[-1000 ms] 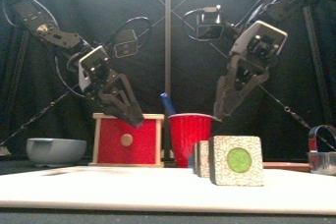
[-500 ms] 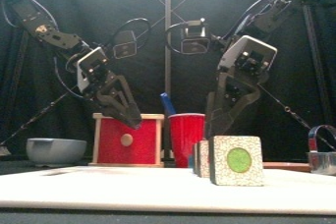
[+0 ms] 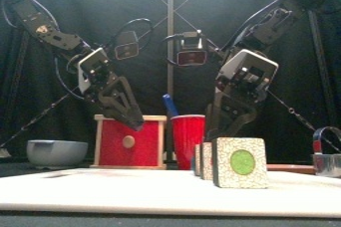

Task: Place sushi on board then cut the sushi with the knife then place the pieces on the plate
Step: Place the 4 sushi pieces on the plate

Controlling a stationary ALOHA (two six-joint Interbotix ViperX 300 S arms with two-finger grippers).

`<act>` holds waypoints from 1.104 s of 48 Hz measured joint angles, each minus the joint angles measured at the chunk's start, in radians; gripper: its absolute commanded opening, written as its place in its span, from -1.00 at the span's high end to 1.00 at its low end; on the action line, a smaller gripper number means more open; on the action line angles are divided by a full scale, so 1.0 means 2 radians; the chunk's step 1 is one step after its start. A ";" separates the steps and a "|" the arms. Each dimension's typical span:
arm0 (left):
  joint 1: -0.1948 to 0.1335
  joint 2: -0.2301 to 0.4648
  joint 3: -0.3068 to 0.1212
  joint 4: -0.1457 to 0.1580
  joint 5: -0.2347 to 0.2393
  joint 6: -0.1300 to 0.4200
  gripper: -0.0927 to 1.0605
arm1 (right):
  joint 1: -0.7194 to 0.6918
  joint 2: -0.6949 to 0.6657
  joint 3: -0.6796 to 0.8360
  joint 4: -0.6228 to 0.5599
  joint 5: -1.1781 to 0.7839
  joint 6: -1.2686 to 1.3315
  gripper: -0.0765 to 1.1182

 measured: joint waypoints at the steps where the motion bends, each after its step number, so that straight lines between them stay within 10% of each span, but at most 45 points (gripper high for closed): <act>1: 0.000 0.000 0.000 0.001 0.000 0.000 -0.48 | -0.002 -0.005 0.005 0.000 0.002 -0.002 -0.11; 26: 0.001 0.000 0.000 0.001 -0.001 0.000 -0.48 | -0.194 -0.200 0.115 -0.018 0.095 0.008 -0.11; 53: 0.002 0.000 0.000 0.000 0.000 0.000 -0.48 | -0.254 -0.152 0.148 -0.018 0.051 0.005 -0.38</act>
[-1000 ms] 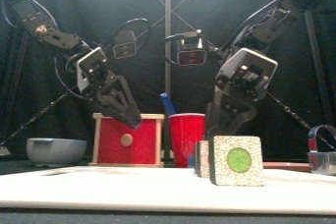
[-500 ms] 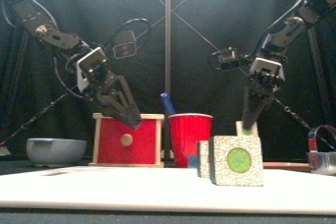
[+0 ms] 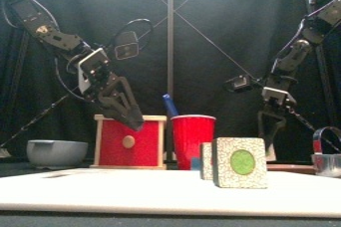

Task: Place sushi on board then cut the sushi with the knife then place the pieces on the plate
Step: Place the 4 sushi pieces on the plate

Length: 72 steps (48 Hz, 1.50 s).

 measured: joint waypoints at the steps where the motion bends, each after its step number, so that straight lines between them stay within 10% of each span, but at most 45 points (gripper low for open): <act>1: 0.000 0.000 0.000 0.000 0.000 0.000 -0.48 | 0.000 0.001 0.000 0.000 0.000 0.000 -0.42; 30: 0.000 0.001 0.000 0.000 0.000 0.000 -0.48 | 0.130 -0.027 -0.056 -0.005 0.012 -0.003 -0.55; 48: 0.001 0.002 0.001 -0.001 0.000 0.000 -0.48 | 0.285 0.061 -0.130 0.001 -0.011 0.000 -0.55; 72: 0.001 0.002 0.002 -0.001 0.000 0.000 -0.48 | 0.301 0.160 -0.186 0.005 -0.017 0.002 -0.47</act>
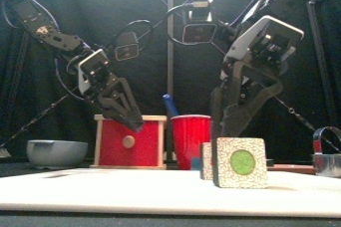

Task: Place sushi on board then cut the sushi with the knife then place the pieces on the plate
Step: Place the 4 sushi pieces on the plate

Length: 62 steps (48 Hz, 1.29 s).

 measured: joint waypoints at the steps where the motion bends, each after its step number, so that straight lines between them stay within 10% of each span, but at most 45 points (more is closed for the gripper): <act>1: 0.000 0.000 0.000 0.000 0.000 -0.001 -0.48 | 0.001 0.003 -0.001 0.001 0.000 -0.001 -0.46; 26: 0.000 0.000 0.004 0.001 0.001 0.000 -0.48 | -0.012 -0.018 0.026 0.010 0.004 0.000 -0.10; 44: 0.000 0.000 0.004 0.001 0.001 0.000 -0.48 | -0.188 -0.189 0.131 -0.002 0.084 -0.001 -0.10; 62: 0.001 0.001 0.004 0.001 0.000 0.000 -0.48 | -0.314 -0.212 0.199 -0.019 0.076 -0.001 -0.10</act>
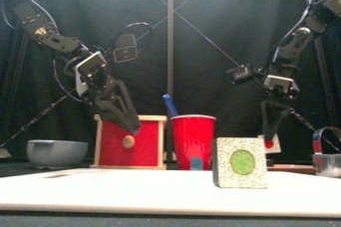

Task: Place sushi on board then cut the sushi with the knife then place the pieces on the plate
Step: Place the 4 sushi pieces on the plate

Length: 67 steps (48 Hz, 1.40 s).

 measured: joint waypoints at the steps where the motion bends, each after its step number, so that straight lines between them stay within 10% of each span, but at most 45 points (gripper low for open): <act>1: 0.000 -0.001 0.000 -0.001 0.001 0.000 -0.48 | -0.005 0.001 0.004 0.001 -0.004 0.002 -0.10; 33: 0.000 -0.001 0.000 -0.001 0.001 -0.001 -0.48 | -0.005 -0.012 0.006 0.009 -0.002 0.001 -0.41; 67: 0.000 0.000 0.000 -0.001 0.001 -0.001 -0.48 | 0.345 0.117 -0.163 0.042 -0.012 0.003 -0.40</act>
